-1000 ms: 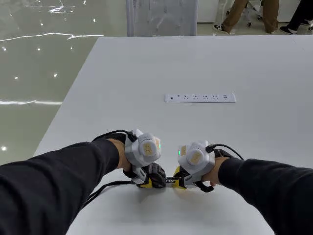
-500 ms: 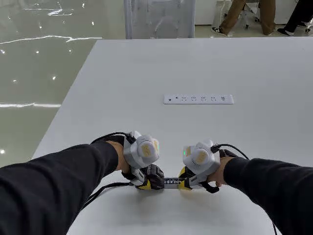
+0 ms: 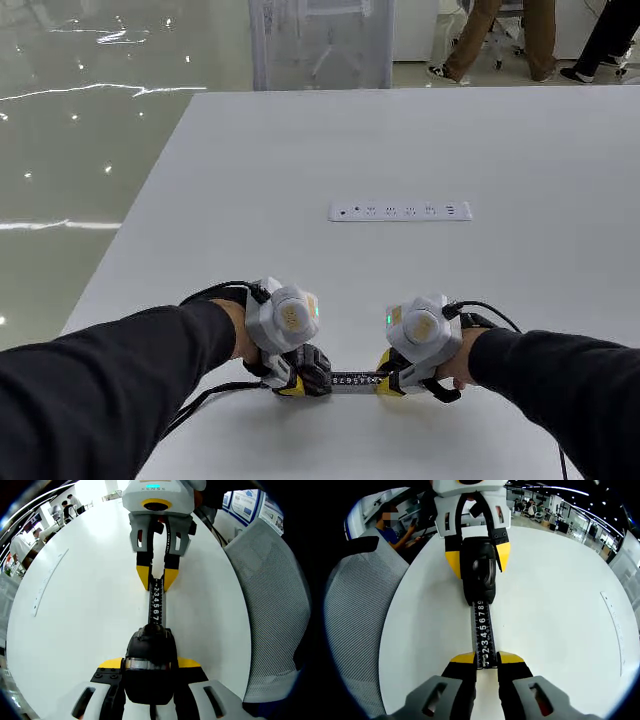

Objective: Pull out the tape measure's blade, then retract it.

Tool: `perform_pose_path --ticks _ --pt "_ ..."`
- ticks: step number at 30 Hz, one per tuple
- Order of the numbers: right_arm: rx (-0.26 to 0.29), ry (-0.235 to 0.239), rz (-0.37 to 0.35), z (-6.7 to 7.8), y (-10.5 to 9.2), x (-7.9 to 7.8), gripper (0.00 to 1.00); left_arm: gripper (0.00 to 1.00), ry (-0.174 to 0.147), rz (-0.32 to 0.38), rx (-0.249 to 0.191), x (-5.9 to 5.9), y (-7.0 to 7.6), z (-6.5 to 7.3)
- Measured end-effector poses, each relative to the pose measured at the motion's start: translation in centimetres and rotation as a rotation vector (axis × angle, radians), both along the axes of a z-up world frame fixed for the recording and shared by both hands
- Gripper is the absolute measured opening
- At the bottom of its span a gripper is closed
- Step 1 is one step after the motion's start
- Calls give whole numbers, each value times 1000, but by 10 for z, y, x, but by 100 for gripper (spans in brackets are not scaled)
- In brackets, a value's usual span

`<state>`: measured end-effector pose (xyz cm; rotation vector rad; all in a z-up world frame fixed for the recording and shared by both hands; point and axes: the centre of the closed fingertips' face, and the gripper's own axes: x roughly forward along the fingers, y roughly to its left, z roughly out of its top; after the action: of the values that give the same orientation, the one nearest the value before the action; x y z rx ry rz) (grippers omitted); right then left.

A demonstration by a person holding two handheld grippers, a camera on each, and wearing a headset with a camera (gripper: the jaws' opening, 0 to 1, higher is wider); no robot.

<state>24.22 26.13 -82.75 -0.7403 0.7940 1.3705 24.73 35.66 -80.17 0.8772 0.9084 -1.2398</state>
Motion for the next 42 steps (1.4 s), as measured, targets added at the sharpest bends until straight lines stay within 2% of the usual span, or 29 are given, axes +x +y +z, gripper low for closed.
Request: perform_pose_path --ticks 28,42 --pt "-37 17 -38 2 -50 3 11 34 2 8 3 0 0 -1" --pt "-39 26 -61 1 -65 0 11 33 0 -10 6 -1 -1 -1"
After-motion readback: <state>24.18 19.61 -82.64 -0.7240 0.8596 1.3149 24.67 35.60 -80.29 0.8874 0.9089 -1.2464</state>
